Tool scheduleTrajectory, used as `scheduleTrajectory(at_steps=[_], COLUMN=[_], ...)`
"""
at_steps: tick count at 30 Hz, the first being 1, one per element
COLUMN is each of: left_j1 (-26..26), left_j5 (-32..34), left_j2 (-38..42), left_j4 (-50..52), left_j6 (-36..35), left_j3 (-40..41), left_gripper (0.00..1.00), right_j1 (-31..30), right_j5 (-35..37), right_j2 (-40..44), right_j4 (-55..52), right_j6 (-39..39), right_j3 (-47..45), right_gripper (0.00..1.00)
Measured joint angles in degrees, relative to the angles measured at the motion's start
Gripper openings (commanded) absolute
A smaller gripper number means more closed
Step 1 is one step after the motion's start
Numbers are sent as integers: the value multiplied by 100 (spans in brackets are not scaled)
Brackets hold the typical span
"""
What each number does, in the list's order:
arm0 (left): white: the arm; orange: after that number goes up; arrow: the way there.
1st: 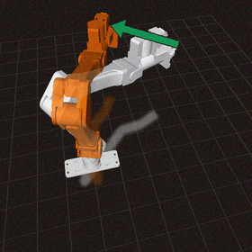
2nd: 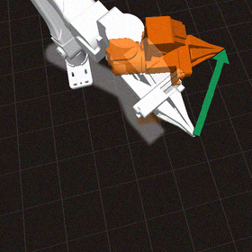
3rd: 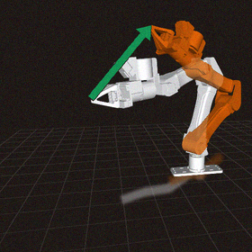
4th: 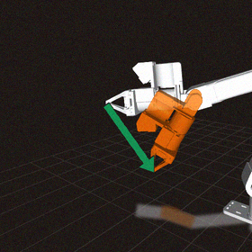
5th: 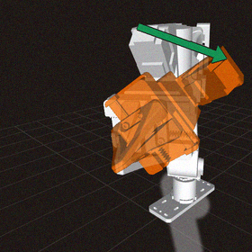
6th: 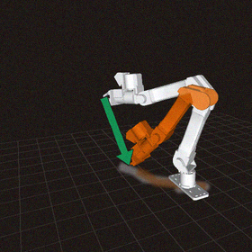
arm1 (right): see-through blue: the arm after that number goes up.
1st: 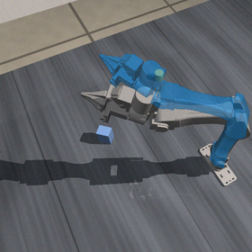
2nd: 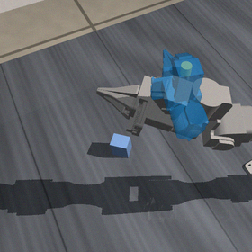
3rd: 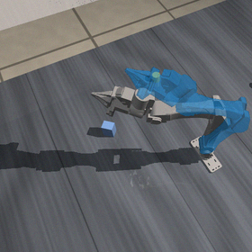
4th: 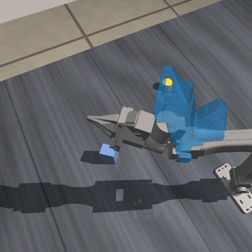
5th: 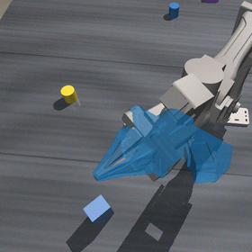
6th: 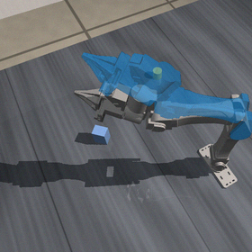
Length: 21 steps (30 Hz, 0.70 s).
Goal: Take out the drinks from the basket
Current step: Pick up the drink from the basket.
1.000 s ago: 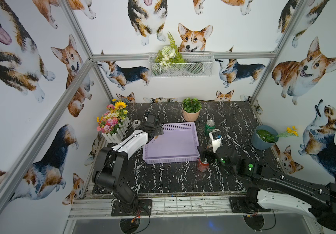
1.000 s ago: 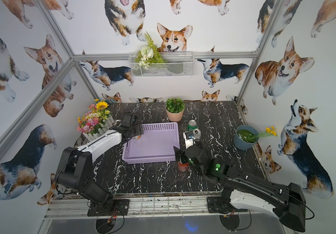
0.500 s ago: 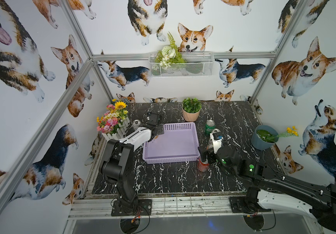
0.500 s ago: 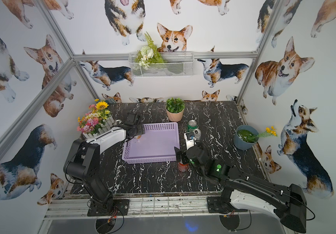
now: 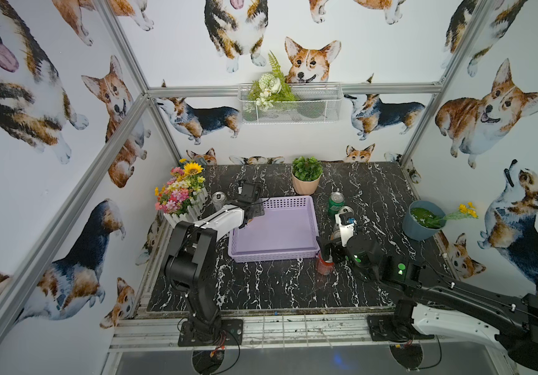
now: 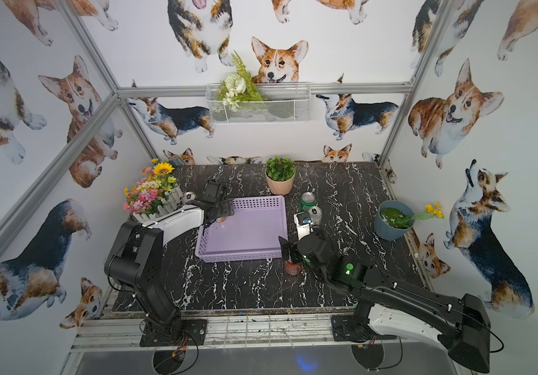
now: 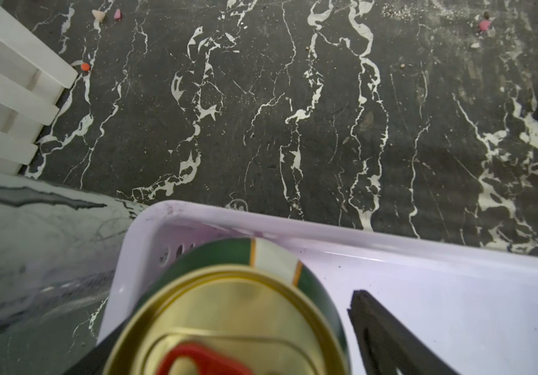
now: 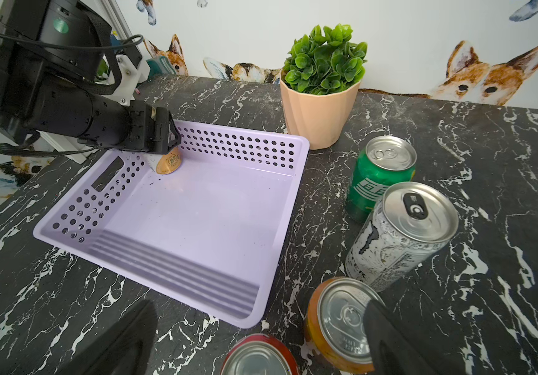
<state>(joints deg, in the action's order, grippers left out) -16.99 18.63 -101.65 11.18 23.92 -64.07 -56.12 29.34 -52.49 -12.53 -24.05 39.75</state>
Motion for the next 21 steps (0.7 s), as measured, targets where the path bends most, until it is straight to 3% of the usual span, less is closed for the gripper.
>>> scheduleTrajectory(at_steps=[11, 21], left_j1=[-2, -15], left_j5=[13, -190], left_j2=[214, 197], left_j4=[-916, -1128], left_j6=[-177, -229], left_j3=[476, 514], left_gripper=[67, 22], right_j1=[2, 0], right_j5=[-87, -101], right_j2=[-114, -118], right_j4=[37, 37], right_j6=[-33, -107], right_j3=[28, 15], right_gripper=[100, 100])
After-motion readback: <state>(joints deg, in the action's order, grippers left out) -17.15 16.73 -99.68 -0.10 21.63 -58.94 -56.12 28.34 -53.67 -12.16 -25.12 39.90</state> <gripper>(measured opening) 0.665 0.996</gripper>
